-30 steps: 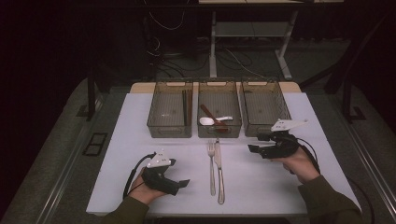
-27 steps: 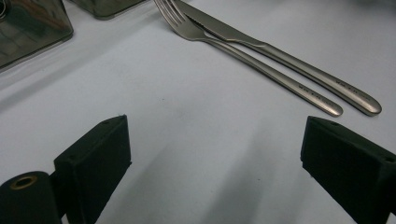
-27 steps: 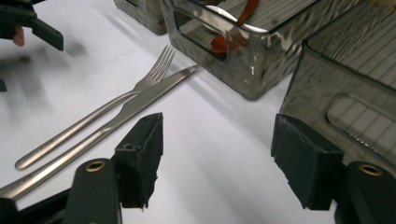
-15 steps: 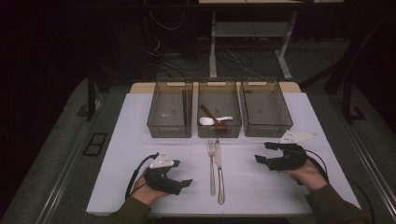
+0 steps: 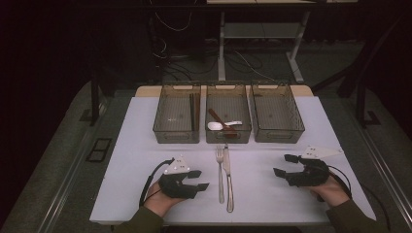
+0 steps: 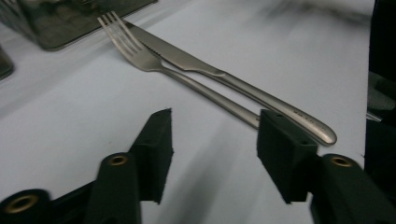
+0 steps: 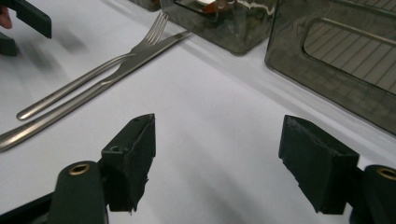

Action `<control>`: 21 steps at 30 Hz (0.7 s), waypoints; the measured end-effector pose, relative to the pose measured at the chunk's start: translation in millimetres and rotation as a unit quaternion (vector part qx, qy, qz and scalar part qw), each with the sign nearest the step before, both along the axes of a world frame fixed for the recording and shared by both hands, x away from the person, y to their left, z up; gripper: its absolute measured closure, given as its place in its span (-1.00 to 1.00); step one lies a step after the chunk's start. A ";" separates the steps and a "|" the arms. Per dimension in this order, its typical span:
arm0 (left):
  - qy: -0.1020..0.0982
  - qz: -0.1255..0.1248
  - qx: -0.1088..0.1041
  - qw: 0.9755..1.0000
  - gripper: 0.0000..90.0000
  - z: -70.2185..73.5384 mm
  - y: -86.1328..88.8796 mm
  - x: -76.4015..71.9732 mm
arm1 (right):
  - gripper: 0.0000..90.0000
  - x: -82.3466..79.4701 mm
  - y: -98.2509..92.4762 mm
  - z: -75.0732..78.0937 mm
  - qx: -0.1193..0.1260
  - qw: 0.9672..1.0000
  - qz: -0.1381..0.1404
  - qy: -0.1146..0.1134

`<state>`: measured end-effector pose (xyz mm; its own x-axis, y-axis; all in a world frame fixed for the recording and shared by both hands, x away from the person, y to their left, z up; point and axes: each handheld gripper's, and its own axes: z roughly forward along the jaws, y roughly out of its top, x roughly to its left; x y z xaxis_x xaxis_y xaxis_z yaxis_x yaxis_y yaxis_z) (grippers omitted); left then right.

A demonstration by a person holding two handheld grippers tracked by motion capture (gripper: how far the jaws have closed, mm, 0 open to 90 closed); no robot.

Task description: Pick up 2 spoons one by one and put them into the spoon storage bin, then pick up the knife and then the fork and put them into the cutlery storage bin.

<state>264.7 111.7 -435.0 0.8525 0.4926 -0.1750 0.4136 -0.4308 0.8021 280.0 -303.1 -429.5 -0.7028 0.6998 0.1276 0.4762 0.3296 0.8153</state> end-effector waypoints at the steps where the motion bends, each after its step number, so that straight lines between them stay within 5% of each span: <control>1: 0.001 -0.001 0.001 1.000 0.14 0.4 -2.1 0.1 | -0.40 -0.7 -1.0 -0.7 -0.001 1.000 -0.002 0.001; 11: 0.008 -0.036 0.007 0.999 0.93 2.6 -27.6 2.0 | -0.42 -3.0 -4.3 -5.7 -0.002 1.000 -0.006 0.005; 21: 0.016 -0.046 0.029 0.998 0.96 -6.4 -63.2 6.0 | -0.42 -3.0 -0.3 -8.3 -0.012 1.000 0.002 0.007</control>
